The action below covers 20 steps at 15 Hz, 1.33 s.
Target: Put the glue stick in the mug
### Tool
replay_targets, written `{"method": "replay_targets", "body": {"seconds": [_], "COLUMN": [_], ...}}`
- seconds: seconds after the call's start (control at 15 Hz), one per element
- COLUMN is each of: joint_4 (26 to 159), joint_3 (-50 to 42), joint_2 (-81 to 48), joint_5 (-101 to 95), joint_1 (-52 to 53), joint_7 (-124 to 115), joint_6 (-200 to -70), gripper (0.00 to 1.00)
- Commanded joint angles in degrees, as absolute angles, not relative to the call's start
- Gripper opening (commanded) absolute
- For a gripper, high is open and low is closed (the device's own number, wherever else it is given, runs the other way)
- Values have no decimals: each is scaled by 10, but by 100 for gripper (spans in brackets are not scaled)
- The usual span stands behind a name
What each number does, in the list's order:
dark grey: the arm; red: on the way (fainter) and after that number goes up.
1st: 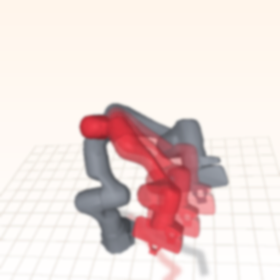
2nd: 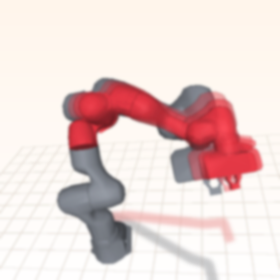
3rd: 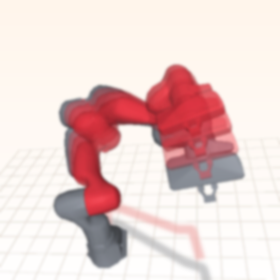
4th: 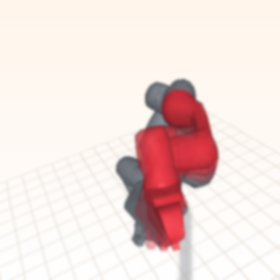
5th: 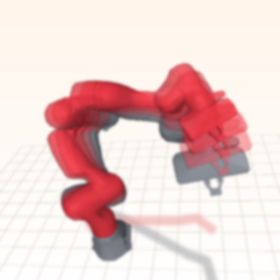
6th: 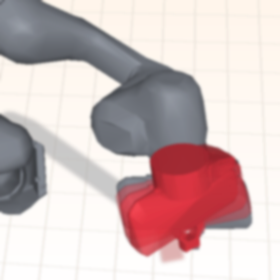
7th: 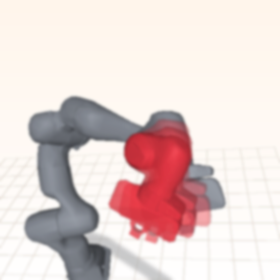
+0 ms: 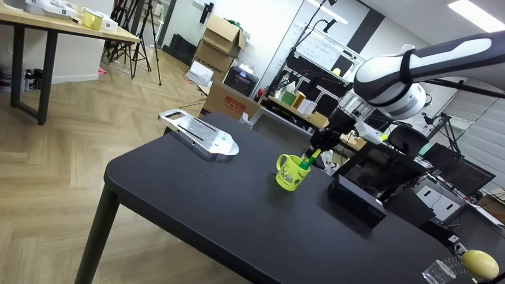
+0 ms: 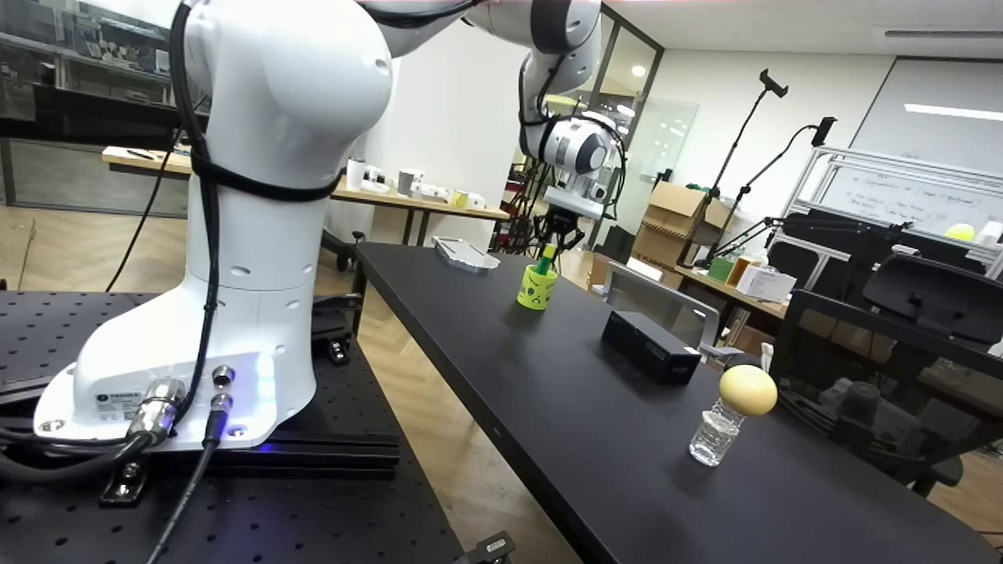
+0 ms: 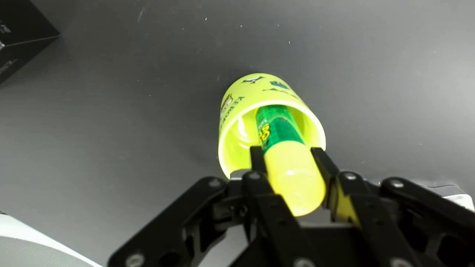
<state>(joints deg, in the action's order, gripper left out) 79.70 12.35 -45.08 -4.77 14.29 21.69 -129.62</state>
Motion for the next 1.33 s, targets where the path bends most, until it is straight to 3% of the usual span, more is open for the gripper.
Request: {"method": "replay_targets", "body": {"seconds": [0.0, 0.47, 0.53, 0.6, 1.0, 1.2, 1.27], "joint_4": [800, 801, 798, 797, 793, 791, 784], "joint_3": [119, 117, 119, 119, 120, 121, 123], "joint_2": [-456, -466, -466, -465, -422, -389, -418], "joint_5": [-61, -74, -73, -75, -67, -61, -67], "joint_1": [147, 150, 149, 149, 145, 141, 144], "joint_7": [210, 207, 209, 209, 198, 198, 213], "joint_6": [-1291, -1277, -1274, -1271, -1215, -1156, -1192], "gripper": [9, 9, 59, 60, 99, 100, 100]}}
